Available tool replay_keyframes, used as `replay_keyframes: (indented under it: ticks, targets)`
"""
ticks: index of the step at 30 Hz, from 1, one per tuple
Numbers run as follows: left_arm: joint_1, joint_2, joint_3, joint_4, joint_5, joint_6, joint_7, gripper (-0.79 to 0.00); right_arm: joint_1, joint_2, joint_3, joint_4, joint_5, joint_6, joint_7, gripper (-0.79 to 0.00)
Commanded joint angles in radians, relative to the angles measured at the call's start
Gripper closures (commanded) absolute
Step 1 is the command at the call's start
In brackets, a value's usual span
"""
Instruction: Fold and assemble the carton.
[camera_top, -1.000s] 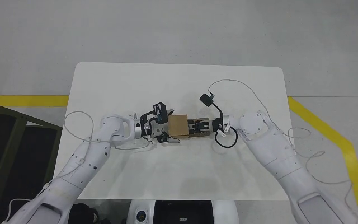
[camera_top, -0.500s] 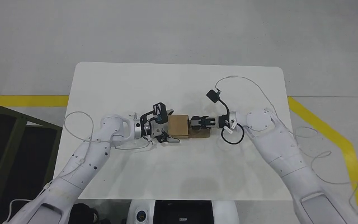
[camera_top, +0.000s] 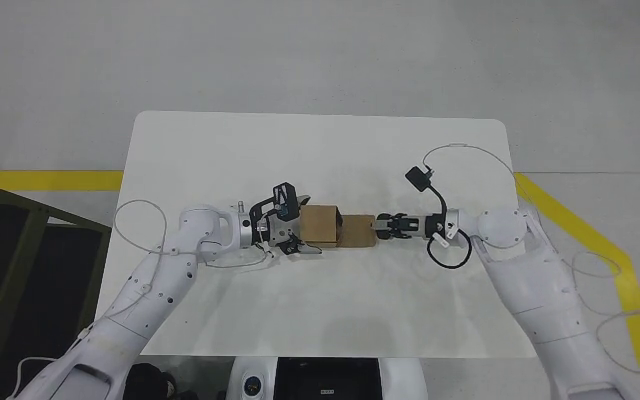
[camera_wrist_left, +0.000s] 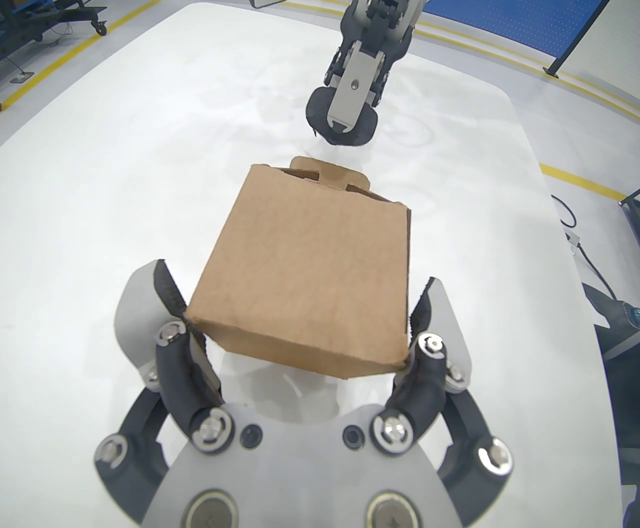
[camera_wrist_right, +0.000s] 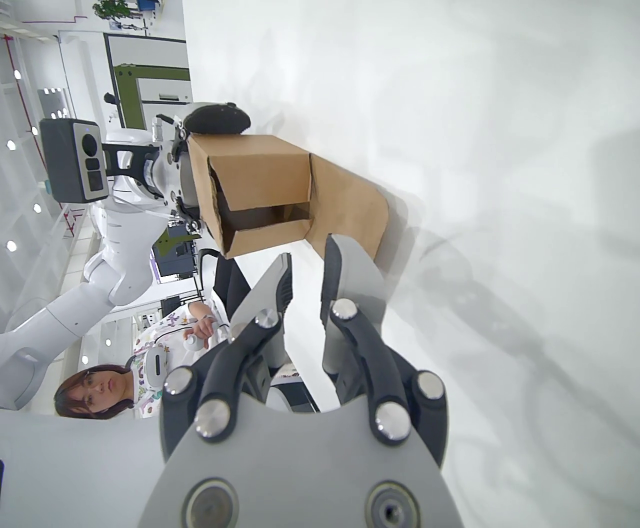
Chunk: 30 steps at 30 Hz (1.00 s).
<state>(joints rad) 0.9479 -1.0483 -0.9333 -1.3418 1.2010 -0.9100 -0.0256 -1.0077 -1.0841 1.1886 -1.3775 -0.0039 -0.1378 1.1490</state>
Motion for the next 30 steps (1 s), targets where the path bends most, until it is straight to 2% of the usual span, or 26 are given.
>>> replay_keyframes:
  ticks: [1,9,14,30]
  targets:
    - [0.000,0.000,-0.001,-0.001,0.000,-0.002,-0.002,-0.785,-0.012,0.005,0.008,-0.009,-0.006,0.010,0.004,-0.182]
    - [0.004,-0.002,-0.006,-0.003,0.000,-0.002,-0.008,-0.785,-0.018,0.008,-0.003,0.011,-0.016,0.021,-0.012,-0.243]
    - [0.004,-0.003,-0.008,-0.003,-0.003,-0.007,-0.012,-0.785,-0.002,0.004,-0.030,0.042,-0.022,0.012,-0.021,-0.308]
    - [0.011,-0.005,-0.015,-0.008,0.003,-0.009,-0.013,-0.785,0.094,-0.034,-0.153,0.126,0.064,-0.071,-0.030,-0.311]
